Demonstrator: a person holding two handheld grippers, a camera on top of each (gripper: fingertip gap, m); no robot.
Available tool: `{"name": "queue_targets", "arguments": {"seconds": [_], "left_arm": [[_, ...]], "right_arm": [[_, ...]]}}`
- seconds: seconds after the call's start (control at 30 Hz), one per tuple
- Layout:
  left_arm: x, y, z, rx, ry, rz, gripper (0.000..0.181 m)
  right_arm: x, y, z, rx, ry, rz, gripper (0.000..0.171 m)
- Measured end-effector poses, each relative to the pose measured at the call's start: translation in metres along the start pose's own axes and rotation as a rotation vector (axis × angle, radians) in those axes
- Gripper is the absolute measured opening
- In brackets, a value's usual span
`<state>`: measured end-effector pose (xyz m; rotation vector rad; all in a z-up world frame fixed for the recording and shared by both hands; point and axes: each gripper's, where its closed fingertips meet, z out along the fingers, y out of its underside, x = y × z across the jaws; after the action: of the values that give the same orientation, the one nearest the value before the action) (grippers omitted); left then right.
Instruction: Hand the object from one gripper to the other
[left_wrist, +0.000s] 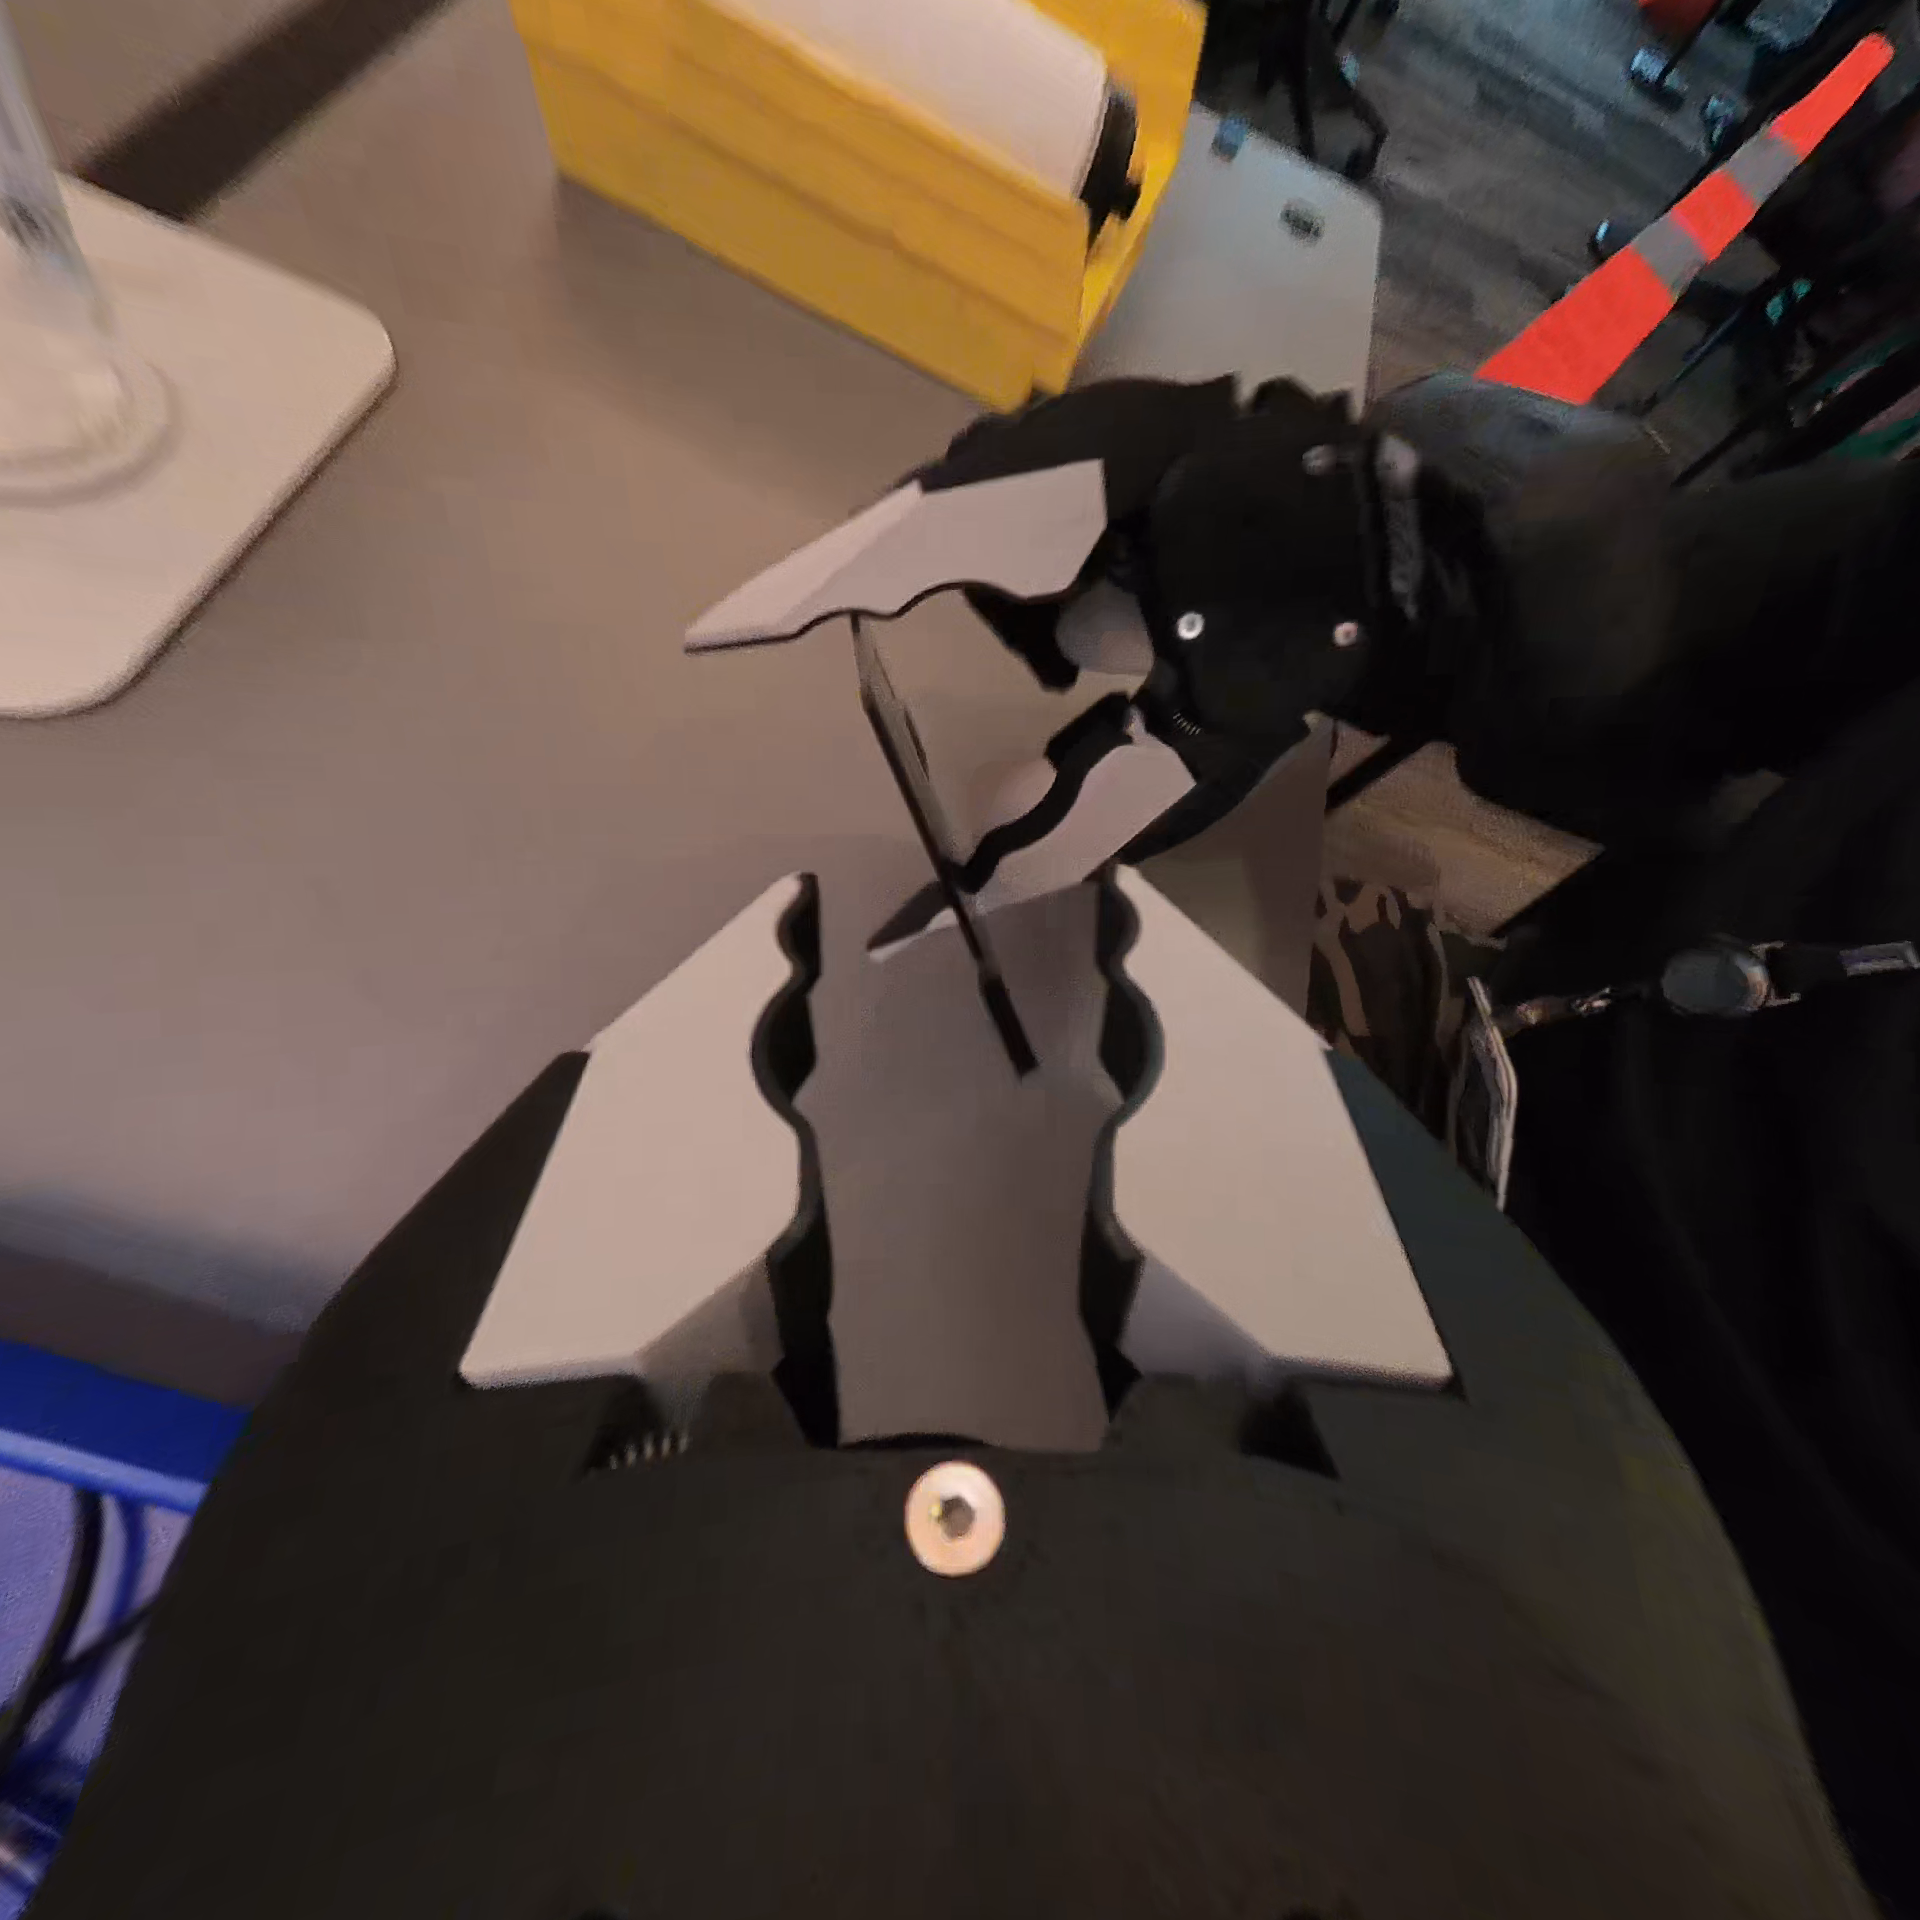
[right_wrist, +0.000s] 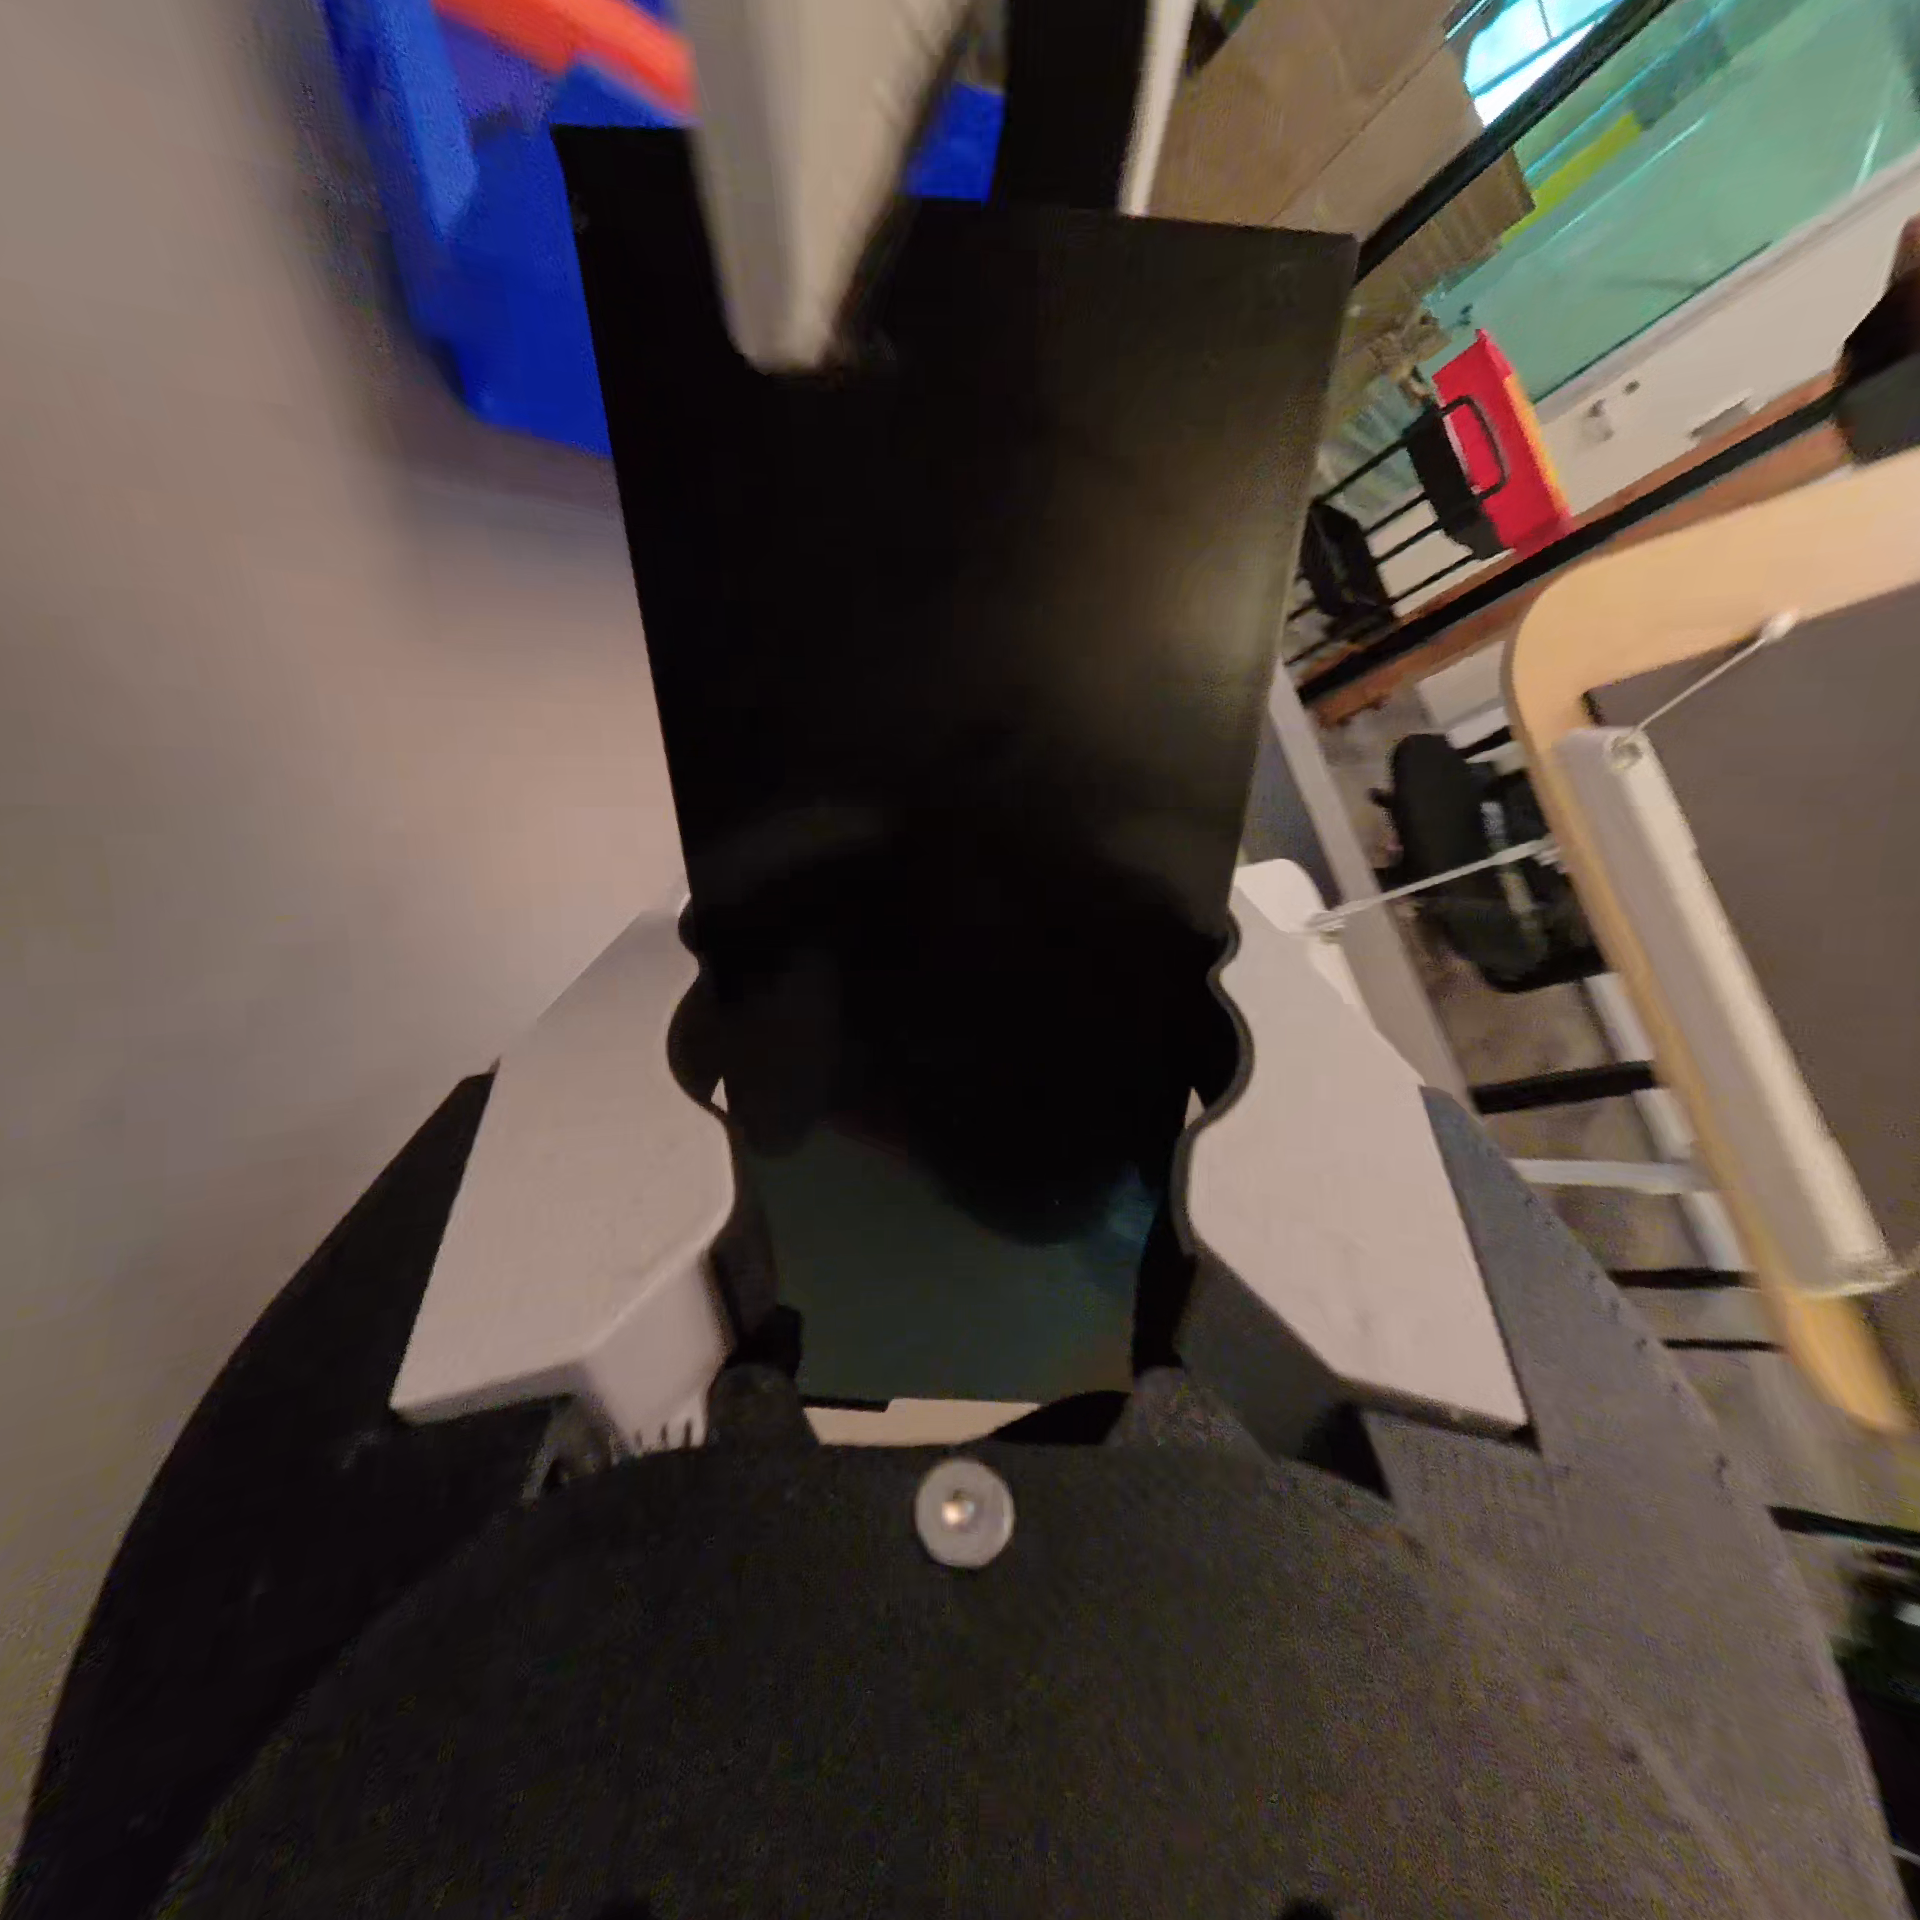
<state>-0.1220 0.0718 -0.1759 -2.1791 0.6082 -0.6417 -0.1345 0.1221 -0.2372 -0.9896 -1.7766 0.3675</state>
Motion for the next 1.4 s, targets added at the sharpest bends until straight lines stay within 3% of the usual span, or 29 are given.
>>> {"name": "queue_targets", "arguments": {"seconds": [0.17, 0.3, 0.5, 0.63, 0.93, 1.07, 1.27, 1.4], "left_arm": [[0.007, -0.032, -0.018, 0.214, 0.052, 0.03, 0.087], [0.007, -0.027, -0.004, 0.225, 0.102, -0.012, 0.108], [0.02, -0.009, 0.043, 0.171, 0.162, -0.036, 0.128], [0.032, 0.0, 0.067, 0.142, 0.196, -0.034, 0.127], [0.052, 0.002, 0.076, 0.162, 0.307, -0.044, 0.084], [0.053, 0.004, 0.079, 0.154, 0.314, -0.048, 0.083], [0.046, 0.002, 0.077, 0.161, 0.246, -0.012, 0.083], [0.02, 0.002, 0.074, 0.145, 0.061, 0.021, 0.083]], "right_arm": [[0.017, -0.019, -0.02, 0.251, -0.179, 0.476, 0.089], [0.038, -0.047, -0.053, 0.573, -0.389, 0.84, 0.089], [0.045, -0.067, -0.077, 0.786, -0.561, 0.999, 0.089], [0.038, -0.081, -0.081, 0.829, -0.615, 1.006, 0.089], [0.031, -0.087, -0.081, 0.844, -0.656, 1.031, 0.089], [0.028, -0.087, -0.079, 0.835, -0.66, 1.033, 0.089], [0.032, -0.087, -0.079, 0.833, -0.613, 1.008, 0.087], [0.037, -0.081, -0.074, 0.778, -0.535, 0.988, 0.1]]}}
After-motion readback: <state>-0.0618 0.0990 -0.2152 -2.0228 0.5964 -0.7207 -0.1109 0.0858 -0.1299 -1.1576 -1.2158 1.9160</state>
